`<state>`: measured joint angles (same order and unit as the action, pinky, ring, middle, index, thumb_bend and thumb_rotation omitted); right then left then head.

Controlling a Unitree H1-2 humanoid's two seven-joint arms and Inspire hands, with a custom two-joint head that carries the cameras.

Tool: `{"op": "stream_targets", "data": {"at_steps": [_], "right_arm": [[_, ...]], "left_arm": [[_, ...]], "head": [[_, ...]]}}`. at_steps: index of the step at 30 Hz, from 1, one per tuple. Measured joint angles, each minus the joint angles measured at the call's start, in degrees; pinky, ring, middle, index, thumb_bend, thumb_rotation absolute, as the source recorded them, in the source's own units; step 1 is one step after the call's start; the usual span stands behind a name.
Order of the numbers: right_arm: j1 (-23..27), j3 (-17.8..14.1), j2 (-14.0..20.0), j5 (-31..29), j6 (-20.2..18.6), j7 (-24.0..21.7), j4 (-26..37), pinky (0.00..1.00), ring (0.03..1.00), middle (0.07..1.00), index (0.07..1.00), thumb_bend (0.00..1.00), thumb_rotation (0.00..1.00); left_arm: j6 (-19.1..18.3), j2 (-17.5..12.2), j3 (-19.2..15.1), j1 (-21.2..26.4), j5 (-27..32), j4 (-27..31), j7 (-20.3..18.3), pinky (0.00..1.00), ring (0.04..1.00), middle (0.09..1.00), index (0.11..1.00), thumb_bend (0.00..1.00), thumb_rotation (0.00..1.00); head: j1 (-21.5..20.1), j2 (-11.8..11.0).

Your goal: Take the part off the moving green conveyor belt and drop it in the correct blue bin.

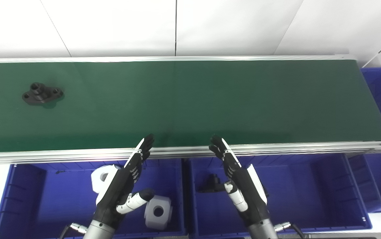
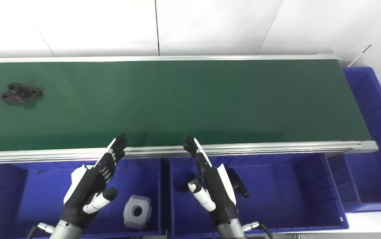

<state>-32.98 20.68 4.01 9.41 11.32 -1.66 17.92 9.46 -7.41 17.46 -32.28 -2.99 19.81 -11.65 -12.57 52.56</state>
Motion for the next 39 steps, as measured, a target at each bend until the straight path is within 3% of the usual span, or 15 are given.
{"op": "stream_targets", "data": {"at_steps": [9, 12, 13, 14, 16, 20, 22, 28, 31, 39], "right_arm": [[0.0, -0.2, 0.1, -0.1, 0.2, 0.0, -1.4, 0.97, 0.940, 0.960, 0.974, 0.86, 0.98], [-0.2, -0.6, 0.7, -0.9, 1.6, -0.1, -3.0, 0.96, 0.939, 0.963, 0.977, 0.87, 0.98], [-0.2, -0.8, 1.0, -1.3, 2.5, -0.1, -3.6, 0.96, 0.939, 0.964, 0.978, 0.87, 0.98], [-0.3, -1.0, 1.3, -1.5, 3.0, -0.1, -4.0, 0.96, 0.941, 0.966, 0.979, 0.87, 0.99], [-0.3, -1.4, 1.9, -1.9, 4.6, -0.1, -5.2, 0.96, 0.941, 0.967, 0.980, 0.88, 0.98], [-0.2, -2.2, 2.9, -3.0, 7.3, -0.3, -8.6, 0.96, 0.936, 0.970, 0.980, 0.89, 0.99], [0.0, -2.6, 3.2, -3.5, 8.4, -0.4, -10.3, 0.95, 0.935, 0.969, 0.979, 0.90, 0.99], [1.2, -4.1, 3.6, -4.7, 11.8, -1.2, -13.3, 0.94, 0.935, 0.968, 0.976, 0.90, 0.99], [2.0, -4.5, 4.0, -5.5, 12.0, -1.8, -15.0, 0.95, 0.941, 0.970, 0.973, 0.91, 0.99], [2.9, -5.8, 4.3, -6.1, 12.1, -2.5, -17.7, 0.97, 0.955, 0.975, 0.978, 0.97, 1.00]], "left_arm": [[2.0, 0.1, 0.3, 0.1, -0.1, -1.9, 0.0, 0.99, 0.985, 0.979, 0.971, 0.79, 0.77], [3.2, 0.2, 0.5, 0.0, -1.4, -3.7, 0.2, 0.96, 0.970, 0.963, 0.953, 0.81, 0.78], [3.6, 0.4, 0.7, -0.2, -2.3, -4.2, 0.4, 0.96, 0.969, 0.962, 0.951, 0.82, 0.78], [3.9, 0.5, 0.7, -0.3, -3.0, -4.5, 0.7, 0.95, 0.967, 0.958, 0.945, 0.82, 0.77], [4.3, 0.9, 1.0, -0.6, -4.2, -5.4, 1.4, 0.94, 0.967, 0.955, 0.932, 0.82, 0.75], [5.4, 2.3, 2.1, -0.6, -4.2, -7.7, 1.7, 0.90, 0.964, 0.955, 0.912, 0.84, 0.69], [5.8, 2.7, 2.6, -0.5, -4.0, -8.9, 1.7, 0.89, 0.961, 0.954, 0.909, 0.85, 0.68], [8.2, 4.2, 2.7, 0.4, -5.0, -13.2, 2.9, 0.83, 0.926, 0.930, 0.883, 0.86, 0.66], [10.0, 4.9, 2.8, 1.3, -5.1, -15.4, 3.5, 0.84, 0.922, 0.925, 0.873, 0.88, 0.66], [10.6, 5.6, 3.2, 2.8, -5.2, -17.6, 3.7, 0.80, 0.907, 0.916, 0.872, 0.87, 0.66]], "head": [[2.9, -2.9], [8.3, -6.4], [8.3, -6.4], [11.0, -8.2], [11.1, -8.3], [14.8, -13.1], [15.0, -13.4], [16.0, -17.3], [17.0, -19.7], [19.5, -22.3]]}}
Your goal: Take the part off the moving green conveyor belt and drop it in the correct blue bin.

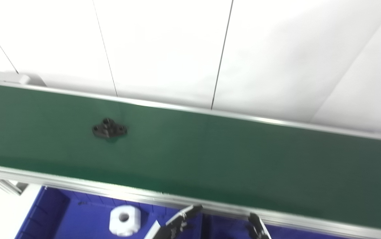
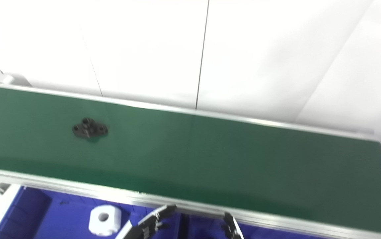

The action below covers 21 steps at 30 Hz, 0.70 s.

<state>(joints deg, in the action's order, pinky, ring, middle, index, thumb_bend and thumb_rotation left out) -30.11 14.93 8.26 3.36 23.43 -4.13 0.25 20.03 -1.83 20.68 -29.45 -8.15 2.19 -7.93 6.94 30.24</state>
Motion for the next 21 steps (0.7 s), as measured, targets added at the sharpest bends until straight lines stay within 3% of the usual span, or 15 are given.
{"op": "stream_targets", "data": {"at_steps": [9, 12, 21], "right_arm": [[-0.2, -0.8, -0.1, -2.3, 0.0, -0.9, 1.3, 0.99, 0.958, 0.989, 1.000, 0.97, 0.98], [-0.4, -0.8, -0.2, -2.3, 0.0, -1.3, 2.8, 0.98, 0.955, 0.972, 0.990, 0.93, 0.93], [-1.1, -1.8, -0.8, 3.2, 0.0, -0.2, 8.0, 1.00, 0.981, 0.971, 0.981, 0.85, 0.84]], "left_arm": [[0.1, -0.2, 0.1, 0.7, -0.1, -1.4, -0.2, 0.79, 0.907, 0.924, 0.872, 0.87, 0.66], [0.0, -0.5, 0.1, 0.7, -0.1, -1.1, -0.3, 0.78, 0.905, 0.927, 0.876, 0.86, 0.66], [0.0, -1.1, 0.1, 0.7, -0.1, -0.9, -0.4, 0.79, 0.906, 0.918, 0.871, 0.88, 0.67]], "head": [[0.6, 0.1], [0.4, 1.0], [-0.2, 1.8]]}}
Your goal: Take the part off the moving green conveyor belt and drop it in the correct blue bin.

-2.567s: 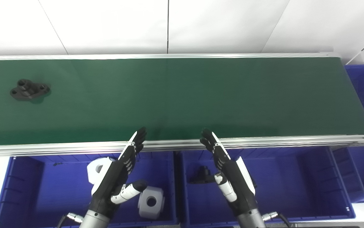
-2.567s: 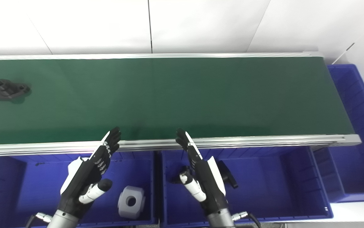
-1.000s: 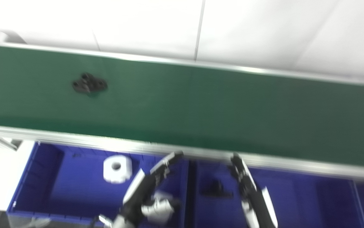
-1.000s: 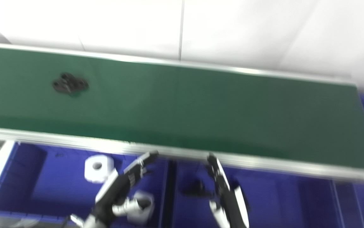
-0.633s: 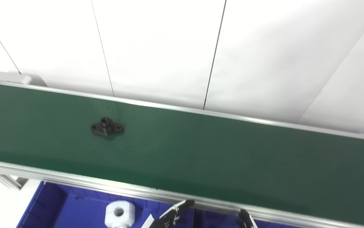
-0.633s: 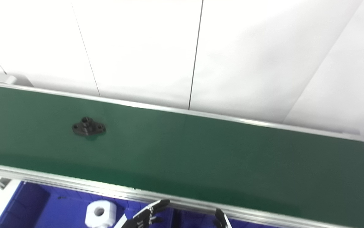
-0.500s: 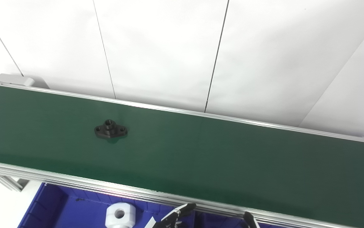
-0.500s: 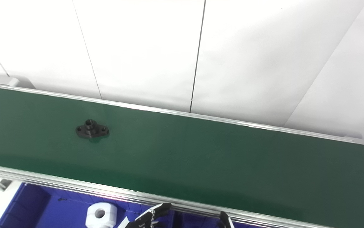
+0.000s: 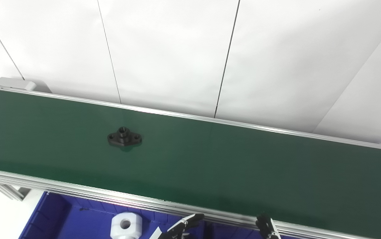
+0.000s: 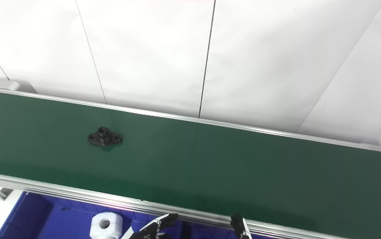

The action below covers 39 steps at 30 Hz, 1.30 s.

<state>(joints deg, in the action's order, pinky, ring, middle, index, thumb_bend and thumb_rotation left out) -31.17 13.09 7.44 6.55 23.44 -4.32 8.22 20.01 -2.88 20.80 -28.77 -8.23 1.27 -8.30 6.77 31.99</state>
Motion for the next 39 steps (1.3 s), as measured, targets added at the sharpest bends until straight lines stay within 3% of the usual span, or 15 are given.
{"op": "stream_targets", "data": {"at_steps": [9, 14, 22, 31, 35, 39], "right_arm": [[4.8, -1.0, -0.1, 6.8, 0.0, 0.8, 2.8, 0.99, 0.978, 0.988, 0.974, 0.80, 0.75], [9.3, -2.4, -0.6, 13.3, -0.9, 1.1, 4.8, 0.93, 0.960, 0.962, 0.981, 0.81, 0.78], [16.8, -2.8, -1.6, 18.6, -8.6, -0.3, 7.9, 0.75, 0.879, 0.907, 0.956, 0.88, 0.78], [26.6, -1.7, -1.7, 25.3, -17.2, -3.9, 8.3, 0.73, 0.863, 0.926, 0.942, 0.83, 0.80], [30.2, -0.1, -1.8, 29.9, -20.9, -4.6, 7.5, 0.73, 0.845, 0.894, 0.926, 0.81, 0.75], [35.0, 1.8, -1.8, 35.0, -22.2, -5.3, 5.4, 0.75, 0.843, 0.886, 0.916, 0.82, 0.72]], "left_arm": [[-0.5, -0.1, 0.1, 0.0, -0.1, 0.1, 0.0, 0.80, 0.925, 0.944, 0.892, 0.87, 0.68], [-0.5, -0.1, 0.1, 0.2, -1.1, 0.2, 0.0, 0.80, 0.921, 0.936, 0.889, 0.87, 0.68], [-0.5, 0.5, 0.1, 1.2, -1.4, -0.2, 0.4, 0.82, 0.921, 0.932, 0.891, 0.87, 0.68], [-0.5, 1.0, 0.0, 1.5, -2.1, -0.5, 0.4, 0.82, 0.930, 0.944, 0.891, 0.87, 0.67], [-0.4, 0.9, -0.1, 1.6, -1.0, -0.9, 0.3, 0.82, 0.927, 0.938, 0.890, 0.86, 0.67], [-0.4, 0.9, -0.1, 1.8, -0.8, -1.1, 0.3, 0.82, 0.927, 0.937, 0.892, 0.86, 0.66]], "head": [[-1.4, 0.5], [-1.8, 0.4], [-1.9, 0.2], [-2.5, 0.3], [-2.6, 0.3], [-2.5, 0.3]]}}
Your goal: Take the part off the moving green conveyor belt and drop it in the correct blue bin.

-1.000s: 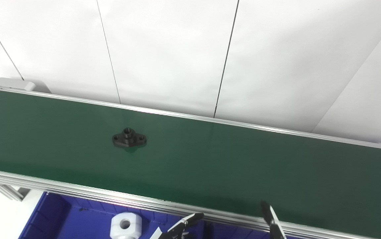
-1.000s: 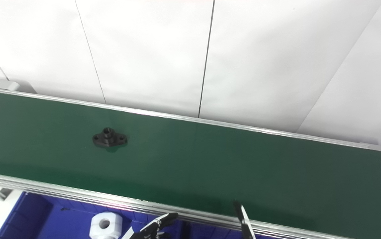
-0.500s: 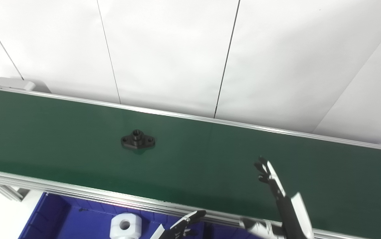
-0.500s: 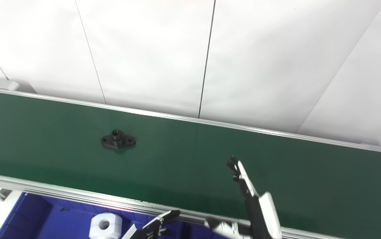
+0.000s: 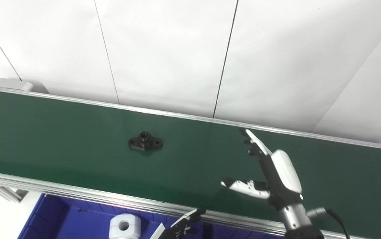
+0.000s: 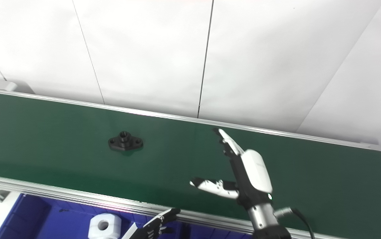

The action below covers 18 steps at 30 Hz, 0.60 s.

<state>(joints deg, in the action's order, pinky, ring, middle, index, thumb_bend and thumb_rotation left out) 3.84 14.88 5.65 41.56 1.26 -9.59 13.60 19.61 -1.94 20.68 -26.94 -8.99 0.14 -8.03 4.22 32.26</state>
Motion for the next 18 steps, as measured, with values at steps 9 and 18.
{"op": "stream_targets", "data": {"at_steps": [9, 18], "right_arm": [[8.2, 4.3, -0.5, 9.2, -4.4, -1.0, -7.6, 0.86, 0.891, 0.924, 0.905, 0.87, 0.71], [16.3, 8.5, -3.0, 12.7, -5.1, 0.9, -17.5, 0.83, 0.880, 0.899, 0.898, 0.88, 0.72]], "left_arm": [[0.0, 0.0, 0.1, 0.0, 0.2, 0.0, -0.1, 0.81, 0.925, 0.936, 0.894, 0.87, 0.67], [0.0, 0.1, 0.4, -0.1, -1.6, 0.0, 0.3, 0.78, 0.909, 0.939, 0.895, 0.87, 0.68]], "head": [[0.4, 0.1], [1.0, 0.1]]}}
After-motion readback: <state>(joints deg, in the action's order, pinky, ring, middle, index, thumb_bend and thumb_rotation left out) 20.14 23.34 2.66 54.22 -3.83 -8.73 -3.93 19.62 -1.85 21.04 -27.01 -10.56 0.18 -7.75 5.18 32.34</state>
